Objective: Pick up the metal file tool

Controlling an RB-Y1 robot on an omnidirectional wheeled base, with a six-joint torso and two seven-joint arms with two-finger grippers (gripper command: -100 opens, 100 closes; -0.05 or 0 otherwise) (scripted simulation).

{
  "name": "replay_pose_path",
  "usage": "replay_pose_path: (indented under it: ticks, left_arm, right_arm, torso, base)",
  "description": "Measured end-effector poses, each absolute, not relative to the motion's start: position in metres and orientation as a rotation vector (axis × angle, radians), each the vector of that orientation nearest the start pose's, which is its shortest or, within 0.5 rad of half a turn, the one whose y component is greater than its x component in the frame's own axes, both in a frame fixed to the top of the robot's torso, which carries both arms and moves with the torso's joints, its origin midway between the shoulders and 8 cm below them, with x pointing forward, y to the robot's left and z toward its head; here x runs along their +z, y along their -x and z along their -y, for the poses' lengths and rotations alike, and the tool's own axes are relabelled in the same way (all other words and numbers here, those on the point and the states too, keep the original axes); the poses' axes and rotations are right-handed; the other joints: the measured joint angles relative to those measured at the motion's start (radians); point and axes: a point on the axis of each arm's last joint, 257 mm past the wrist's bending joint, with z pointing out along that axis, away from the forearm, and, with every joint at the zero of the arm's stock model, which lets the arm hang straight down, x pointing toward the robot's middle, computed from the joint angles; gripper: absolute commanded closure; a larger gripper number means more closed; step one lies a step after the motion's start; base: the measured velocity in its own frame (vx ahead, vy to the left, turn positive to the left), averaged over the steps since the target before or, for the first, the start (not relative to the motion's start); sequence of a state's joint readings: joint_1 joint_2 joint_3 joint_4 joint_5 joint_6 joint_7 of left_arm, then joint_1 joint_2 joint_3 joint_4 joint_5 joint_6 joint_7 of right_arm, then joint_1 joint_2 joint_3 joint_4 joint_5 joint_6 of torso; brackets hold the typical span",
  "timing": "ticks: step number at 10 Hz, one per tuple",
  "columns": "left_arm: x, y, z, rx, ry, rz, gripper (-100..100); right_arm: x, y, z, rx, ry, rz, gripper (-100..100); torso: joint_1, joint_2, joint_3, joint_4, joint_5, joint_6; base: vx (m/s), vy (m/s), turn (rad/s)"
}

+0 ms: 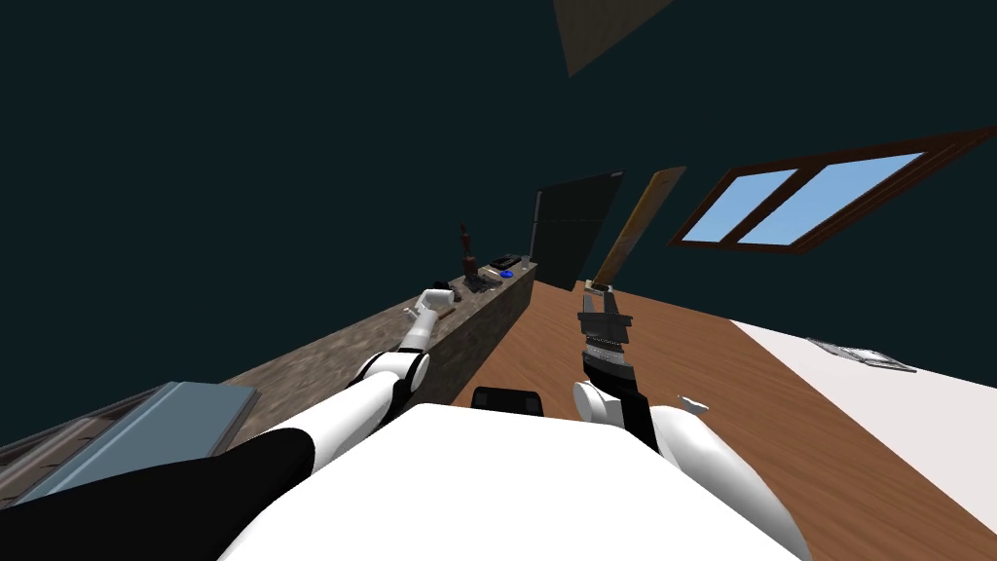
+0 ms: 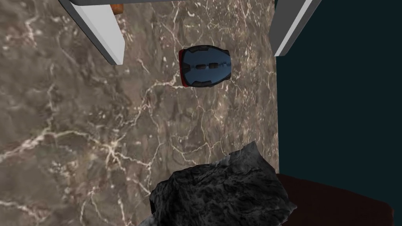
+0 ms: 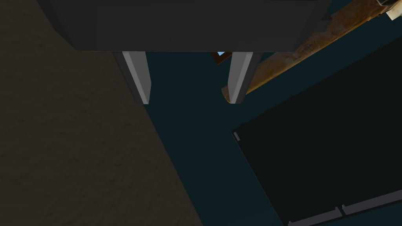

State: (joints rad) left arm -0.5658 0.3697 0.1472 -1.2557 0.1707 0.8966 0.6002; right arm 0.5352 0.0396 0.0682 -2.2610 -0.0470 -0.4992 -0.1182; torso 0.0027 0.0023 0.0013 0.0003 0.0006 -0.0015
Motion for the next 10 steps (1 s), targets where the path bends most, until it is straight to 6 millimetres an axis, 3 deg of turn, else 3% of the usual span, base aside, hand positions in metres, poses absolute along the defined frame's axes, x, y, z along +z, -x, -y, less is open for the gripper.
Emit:
replay_pose_path:
  ticks: [10]
  left_arm:
    - [-0.276,-0.590,-0.402,-0.679,2.444,-1.044,-100]
  right_arm:
    - [0.005,-0.347,0.271,1.481,-0.812,-0.544,0]
  torso:
    - [0.001,0.001,0.000,0.000,0.000,0.000]
  base:
    - [-0.023,0.040,-0.019]
